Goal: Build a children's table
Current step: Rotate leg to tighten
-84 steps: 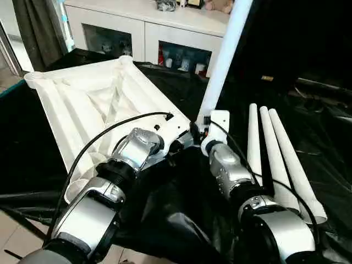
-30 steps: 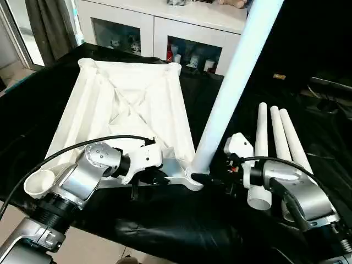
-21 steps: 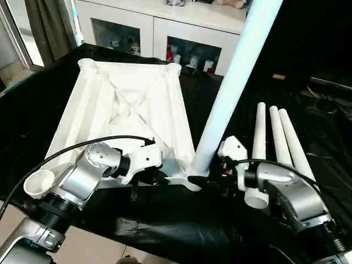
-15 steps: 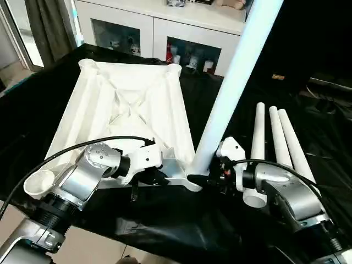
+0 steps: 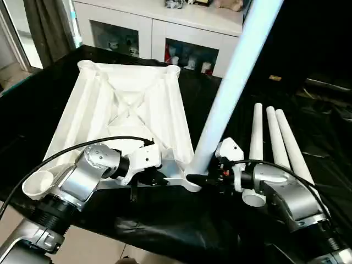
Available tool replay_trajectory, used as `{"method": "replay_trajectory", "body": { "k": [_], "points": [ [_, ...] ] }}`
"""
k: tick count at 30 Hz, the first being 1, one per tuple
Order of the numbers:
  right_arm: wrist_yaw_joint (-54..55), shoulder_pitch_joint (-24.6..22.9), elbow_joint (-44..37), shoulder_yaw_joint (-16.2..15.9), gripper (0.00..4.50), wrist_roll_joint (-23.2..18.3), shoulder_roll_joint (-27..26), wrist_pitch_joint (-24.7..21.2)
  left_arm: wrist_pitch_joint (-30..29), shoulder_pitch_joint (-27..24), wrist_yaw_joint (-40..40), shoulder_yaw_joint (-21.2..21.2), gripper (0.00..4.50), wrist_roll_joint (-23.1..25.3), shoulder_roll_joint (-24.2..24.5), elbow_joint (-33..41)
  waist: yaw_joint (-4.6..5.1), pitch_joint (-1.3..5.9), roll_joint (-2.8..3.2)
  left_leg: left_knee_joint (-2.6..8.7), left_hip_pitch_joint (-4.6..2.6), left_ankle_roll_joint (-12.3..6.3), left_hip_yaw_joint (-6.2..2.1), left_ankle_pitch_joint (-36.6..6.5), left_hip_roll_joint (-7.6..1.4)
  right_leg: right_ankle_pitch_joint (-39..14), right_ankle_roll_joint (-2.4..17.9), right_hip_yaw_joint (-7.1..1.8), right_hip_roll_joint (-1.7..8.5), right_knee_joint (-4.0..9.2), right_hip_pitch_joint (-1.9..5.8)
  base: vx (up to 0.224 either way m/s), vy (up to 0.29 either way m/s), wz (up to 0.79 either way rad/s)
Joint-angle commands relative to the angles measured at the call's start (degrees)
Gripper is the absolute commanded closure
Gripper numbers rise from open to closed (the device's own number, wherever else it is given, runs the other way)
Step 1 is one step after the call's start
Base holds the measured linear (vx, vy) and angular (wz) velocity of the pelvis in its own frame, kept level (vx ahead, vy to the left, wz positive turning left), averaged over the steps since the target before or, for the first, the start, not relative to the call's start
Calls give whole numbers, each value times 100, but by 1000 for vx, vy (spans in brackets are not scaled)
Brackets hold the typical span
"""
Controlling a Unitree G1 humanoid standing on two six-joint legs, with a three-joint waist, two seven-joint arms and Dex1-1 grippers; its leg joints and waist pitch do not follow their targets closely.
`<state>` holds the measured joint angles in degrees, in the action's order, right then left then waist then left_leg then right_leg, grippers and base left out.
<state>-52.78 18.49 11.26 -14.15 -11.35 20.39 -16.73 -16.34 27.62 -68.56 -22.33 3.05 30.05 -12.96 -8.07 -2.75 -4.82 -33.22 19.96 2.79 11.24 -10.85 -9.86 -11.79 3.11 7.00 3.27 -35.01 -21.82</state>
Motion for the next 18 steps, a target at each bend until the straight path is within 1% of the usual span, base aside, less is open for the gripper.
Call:
{"method": "replay_trajectory", "body": {
  "k": [1, 2, 3, 4, 5, 6, 7, 8, 9, 10, 11, 12, 13, 14, 15, 16, 17, 18],
  "points": [
    [697, 191, 586, 159, 180, 234, -240, 41, -246, 74, 443, -69, 450, 189, -229, -343, 31, 264, 63, 379, -53, -50, -243, -976, -453, -1673, 533, -465, 733, 524, 245, 0, 0, 0],
    [1183, 338, 966, 298, 180, 290, -482, 36, -378, 215, 842, 29, 450, 263, -427, -630, 37, 256, 78, 386, -69, -3, -251, -1088, -449, -1913, 492, -459, 737, 556, 247, 0, 0, 0],
    [1591, 477, 1287, 425, 180, 306, -703, 19, -484, 347, 1181, 105, 450, 325, -601, -887, 66, 238, 65, 383, -96, 70, -258, -1314, -436, -2425, 392, -450, 760, 627, 234, 0, 0, 0],
    [1644, 495, 1329, 441, 180, 308, -731, 16, -498, 365, 1225, 115, 450, 333, -624, -920, 97, 227, 64, 384, -122, 134, -279, -1475, -432, -2772, 312, -436, 778, 664, 224, 0, 0, 0],
    [2028, 634, 1614, 563, 181, 301, -944, -1, -581, 495, 1531, 178, 450, 382, -786, -1154, 103, 222, 62, 392, -124, 147, -293, -1550, -439, -2932, 238, -426, 780, 693, 230, 0, 0, 0],
    [2028, 634, 1614, 563, 181, 301, -944, -1, -581, 495, 1531, 178, 450, 382, -786, -1154, 149, 213, 67, 397, -141, 174, -311, -1717, -443, -3134, 173, -415, 787, 718, 212, 0, 0, 0],
    [2028, 634, 1614, 563, 181, 301, -944, -1, -581, 495, 1531, 178, 450, 382, -786, -1154, 158, 214, 68, 389, -165, 178, -327, -1850, -443, -3293, 93, -410, 802, 758, 205, 0, 0, 0],
    [2633, 882, 2074, 763, 181, 259, -1264, 24, -746, 712, 1969, 272, 450, 422, -1049, -1492, 161, 218, 78, 392, -177, 182, -328, -1866, -446, -3273, 95, -421, 802, 751, 192, 0, 0, 0],
    [3213, 1135, 2527, 958, 181, 199, -1557, 53, -879, 916, 2337, 329, 450, 456, -1291, -1792, 196, 208, 92, 386, -224, 202, -332, -2025, -439, -3351, 139, -404, 787, 767, 145, 0, 0, 0],
    [3731, 1395, 2961, 1118, 181, 138, -1833, 132, -967, 1120, 2723, 371, 450, 503, -1542, -2091, 234, 202, 98, 376, -228, 263, -356, -2167, -432, -3504, 128, -367, 792, 776, 140, 0, 0, 0],
    [3731, 1395, 2961, 1118, 181, 138, -1833, 132, -967, 1120, 2723, 371, 450, 503, -1542, -2091, 250, 211, 91, 383, -216, 281, -360, -2205, -435, -3557, 105, -354, 805, 791, 157, 0, 0, 0],
    [4037, 1557, 3227, 1211, 181, 98, -1997, 187, -1013, 1245, 2958, 392, 450, 535, -1695, -2272, 269, 241, 104, 401, -188, 318, -388, -2193, -459, -3393, 80, -347, 821, 778, 199, 0, 0, 0],
    [4151, 1639, 3349, 1236, 181, 79, -2074, 214, -1019, 1297, 3065, 385, 450, 558, -1774, -2353, 262, 252, 116, 409, -174, 319, -402, -2133, -477, -3191, 94, -353, 833, 760, 223, 0, 0, 0],
    [4240, 1704, 3444, 1255, 181, 64, -2134, 234, -1023, 1339, 3149, 380, 450, 576, -1835, -2416, 267, 259, 142, 447, -144, 319, -398, -2016, -500, -2704, 195, -386, 818, 717, 227, 0, 0, 0],
    [4385, 1828, 3634, 1287, 181, 83, -2241, 329, -1039, 1411, 3303, 372, 450, 619, -1967, -2531, 254, 265, 122, 457, -133, 324, -381, -1887, -509, -2249, 312, -421, 809, 662, 221, 0, 0, 0],
    [4421, 1872, 3700, 1302, 181, 96, -2278, 365, -1038, 1432, 3349, 370, 450, 634, -2013, -2570, 254, 269, 118, 451, -145, 329, -368, -1824, -503, -2063, 379, -441, 804, 631, 206, 0, 0, 0],
    [4537, 2021, 3921, 1356, 181, 143, -2400, 492, -1032, 1501, 3502, 365, 450, 684, -2165, -2703, 246, 262, 103, 447, -144, 296, -339, -1707, -490, -1828, 502, -470, 809, 602, 204, 0, 0, 0],
    [4537, 2021, 3921, 1356, 181, 143, -2400, 492, -1032, 1501, 3502, 365, 450, 684, -2165, -2703, 236, 259, 100, 440, -144, 268, -329, -1659, -482, -1811, 556, -480, 807, 590, 209, 0, 0, 0]
  ]
}}
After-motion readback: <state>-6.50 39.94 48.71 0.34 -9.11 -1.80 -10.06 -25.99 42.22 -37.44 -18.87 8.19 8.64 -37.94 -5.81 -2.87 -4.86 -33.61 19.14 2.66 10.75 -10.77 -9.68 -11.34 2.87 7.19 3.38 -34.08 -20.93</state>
